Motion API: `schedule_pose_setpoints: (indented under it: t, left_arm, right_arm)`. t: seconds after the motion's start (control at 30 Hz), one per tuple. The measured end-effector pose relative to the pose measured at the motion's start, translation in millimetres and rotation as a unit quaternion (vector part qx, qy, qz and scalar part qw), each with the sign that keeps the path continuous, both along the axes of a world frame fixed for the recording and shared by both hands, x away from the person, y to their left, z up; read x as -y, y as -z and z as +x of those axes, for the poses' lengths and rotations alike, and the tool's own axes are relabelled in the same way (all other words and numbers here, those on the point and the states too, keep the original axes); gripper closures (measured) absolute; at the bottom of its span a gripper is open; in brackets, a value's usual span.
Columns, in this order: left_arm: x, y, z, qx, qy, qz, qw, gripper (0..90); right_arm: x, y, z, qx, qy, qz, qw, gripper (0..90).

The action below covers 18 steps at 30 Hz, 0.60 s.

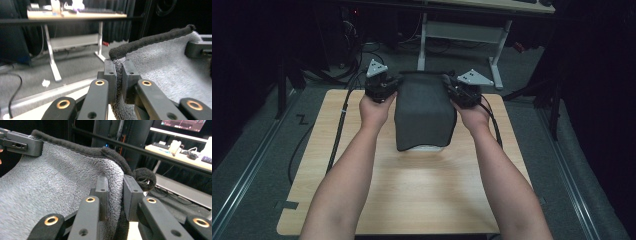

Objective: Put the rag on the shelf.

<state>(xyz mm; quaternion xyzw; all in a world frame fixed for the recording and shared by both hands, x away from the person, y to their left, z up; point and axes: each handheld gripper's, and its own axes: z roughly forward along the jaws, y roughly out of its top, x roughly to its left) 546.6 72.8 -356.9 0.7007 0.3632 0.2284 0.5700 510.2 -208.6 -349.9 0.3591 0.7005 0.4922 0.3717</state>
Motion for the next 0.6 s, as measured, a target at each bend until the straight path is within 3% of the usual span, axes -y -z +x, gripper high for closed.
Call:
schedule_pose_setpoints:
  t: [0.3,0.6]
  left_arm:
    - [3.8,34.4,6.7,-0.05,0.008,0.021,0.9985,84.8]
    - [1.4,56.3,1.1,-0.085,0.019,0.024,0.9959,85.1]
  right_arm:
    - [4.8,29.6,10.7,-0.045,-0.005,-0.021,0.9988,77.1]
    - [6.8,42.8,9.6,-0.071,-0.008,-0.024,0.9972,77.2]
